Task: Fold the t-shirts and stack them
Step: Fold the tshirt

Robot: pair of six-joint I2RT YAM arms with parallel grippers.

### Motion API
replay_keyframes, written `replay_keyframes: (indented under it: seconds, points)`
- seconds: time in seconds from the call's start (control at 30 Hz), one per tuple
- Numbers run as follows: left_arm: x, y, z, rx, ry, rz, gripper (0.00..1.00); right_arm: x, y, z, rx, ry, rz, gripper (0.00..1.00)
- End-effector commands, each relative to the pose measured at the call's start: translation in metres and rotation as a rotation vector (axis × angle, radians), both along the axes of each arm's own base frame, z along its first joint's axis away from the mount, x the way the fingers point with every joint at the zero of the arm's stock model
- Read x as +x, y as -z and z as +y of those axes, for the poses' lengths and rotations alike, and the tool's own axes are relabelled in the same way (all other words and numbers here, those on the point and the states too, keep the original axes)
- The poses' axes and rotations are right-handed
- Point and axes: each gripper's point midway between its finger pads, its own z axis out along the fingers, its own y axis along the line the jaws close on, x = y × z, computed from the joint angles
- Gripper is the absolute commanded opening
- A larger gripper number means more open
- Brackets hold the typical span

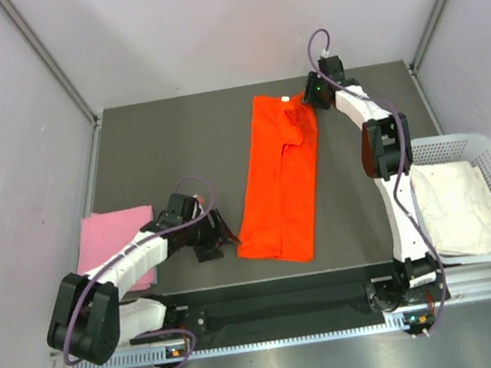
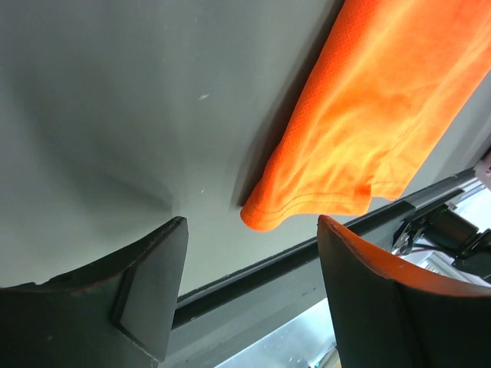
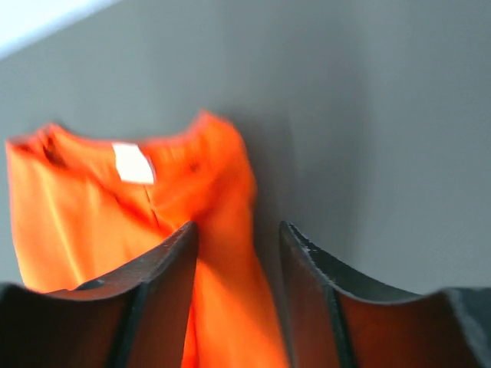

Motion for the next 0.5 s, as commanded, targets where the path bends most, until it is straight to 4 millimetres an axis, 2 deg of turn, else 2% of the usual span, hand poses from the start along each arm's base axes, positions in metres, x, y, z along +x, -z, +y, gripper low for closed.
replay_keyframes:
  seconds: [0.0,0.03,0.1,0.13,0.2,0.23,0.3,0.33,0.37,0.4,0.43,0.47]
  points:
    - [0.004,-0.010,0.001,0.018,0.025,-0.025,0.73,-0.028,-0.078,-0.031,-0.042,0.035,-0.037,0.49]
    - [0.005,-0.011,0.000,0.016,0.032,-0.019,0.73,-0.048,-0.086,-0.046,-0.053,0.060,-0.002,0.50]
    - [0.007,-0.013,-0.003,0.003,0.052,-0.026,0.71,-0.068,-0.095,-0.061,-0.097,0.071,0.020,0.52]
    - [0.007,-0.013,-0.006,-0.005,0.062,-0.021,0.71,-0.092,-0.099,-0.071,-0.115,0.080,0.061,0.52]
    - [0.008,-0.015,-0.008,-0.015,0.084,-0.024,0.70,-0.117,-0.099,-0.075,-0.124,0.065,0.097,0.53]
    - [0.007,-0.015,-0.010,-0.023,0.098,-0.014,0.70,-0.143,-0.097,-0.073,-0.114,0.044,0.129,0.53]
    - [0.009,-0.015,-0.013,-0.031,0.121,-0.018,0.69,-0.174,-0.091,-0.057,-0.058,-0.016,0.169,0.53]
    - [0.008,-0.011,-0.014,-0.034,0.133,-0.004,0.69,-0.205,-0.082,-0.048,-0.040,-0.049,0.193,0.53]
    - [0.008,-0.011,-0.016,-0.043,0.140,-0.004,0.68,-0.223,-0.079,-0.035,0.000,-0.096,0.205,0.52]
    - [0.010,-0.011,-0.017,-0.044,0.148,-0.006,0.67,-0.242,-0.094,-0.026,0.030,-0.120,0.170,0.52]
    - [0.009,-0.008,-0.017,-0.043,0.151,0.008,0.67,-0.277,-0.065,-0.009,0.062,-0.176,0.242,0.52]
    - [0.011,-0.007,-0.019,-0.052,0.160,0.008,0.67,-0.296,-0.061,0.001,0.085,-0.207,0.253,0.52]
